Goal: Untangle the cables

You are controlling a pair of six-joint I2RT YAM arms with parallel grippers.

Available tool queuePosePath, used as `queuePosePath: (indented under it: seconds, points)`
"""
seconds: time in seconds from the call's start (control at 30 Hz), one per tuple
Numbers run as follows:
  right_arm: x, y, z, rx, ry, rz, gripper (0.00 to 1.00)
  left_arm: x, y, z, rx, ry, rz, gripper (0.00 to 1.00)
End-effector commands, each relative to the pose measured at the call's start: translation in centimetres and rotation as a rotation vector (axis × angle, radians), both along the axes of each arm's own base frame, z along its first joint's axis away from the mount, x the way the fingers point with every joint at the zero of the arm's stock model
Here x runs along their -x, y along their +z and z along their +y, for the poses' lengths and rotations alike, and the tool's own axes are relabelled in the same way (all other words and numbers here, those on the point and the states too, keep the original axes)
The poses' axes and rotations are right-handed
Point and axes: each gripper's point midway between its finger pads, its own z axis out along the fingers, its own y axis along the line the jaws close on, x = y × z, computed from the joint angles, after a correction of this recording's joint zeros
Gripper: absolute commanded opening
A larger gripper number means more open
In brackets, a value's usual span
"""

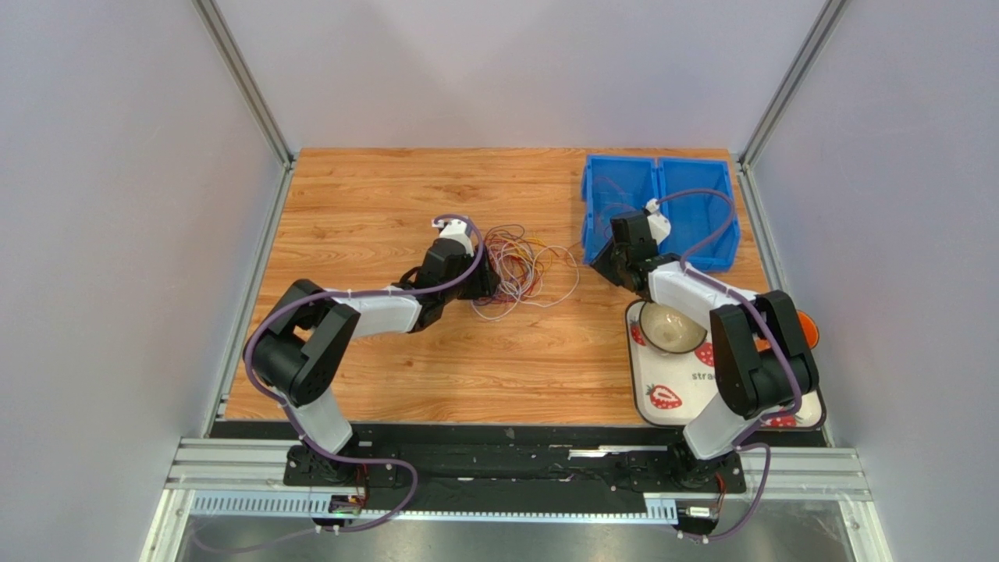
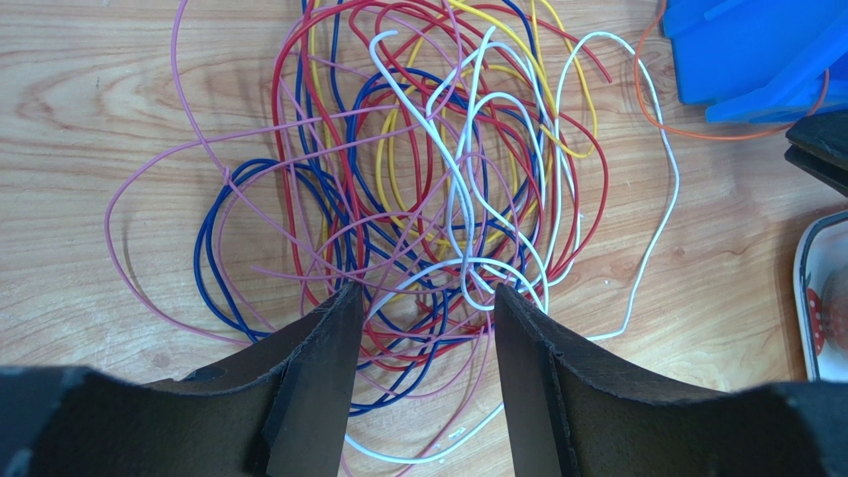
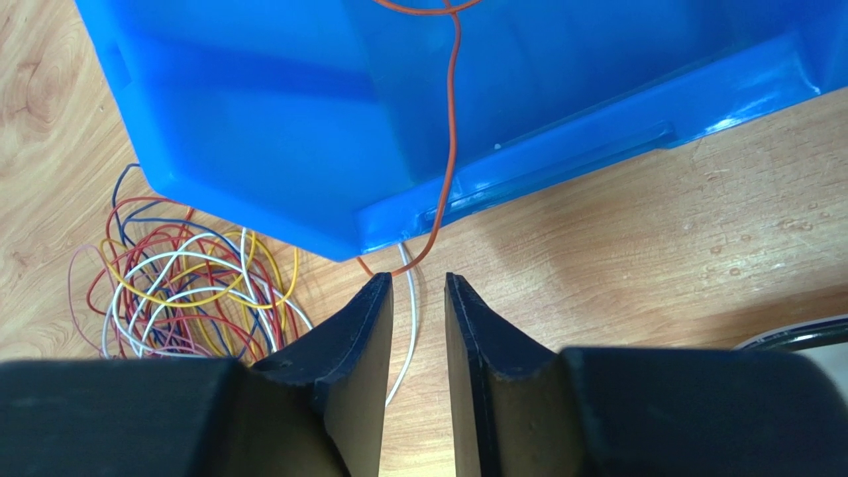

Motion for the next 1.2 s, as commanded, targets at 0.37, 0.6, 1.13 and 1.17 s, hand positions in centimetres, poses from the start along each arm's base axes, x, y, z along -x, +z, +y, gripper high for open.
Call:
queuePosePath:
  seconds: [0.37,0.6,1.13,1.17]
  points:
    - [-1.9,0.5,-0.6,0.003,-0.049,-0.061,0.15,-0.9,2.1,-1.0,0.024,-0.018,-0.054,0.60]
    - [-2.3,0.8,-0.7,0.018,-0.046,-0.068,0.16,-0.9,2.1,-1.0,0.025,-0.019,-0.054,0.60]
    - [-2.3,0.3,-0.3,-0.006,-0.038,-0.086,0.25,-1.0,2.1,-1.2,0.025,-0.026,-0.053,0.59]
    - [-2.3,0.3,-0.3,-0.007,-0.039,-0.086,0.24,-1.0,2.2,-1.2,0.027,-0.025,-0.054,0.59]
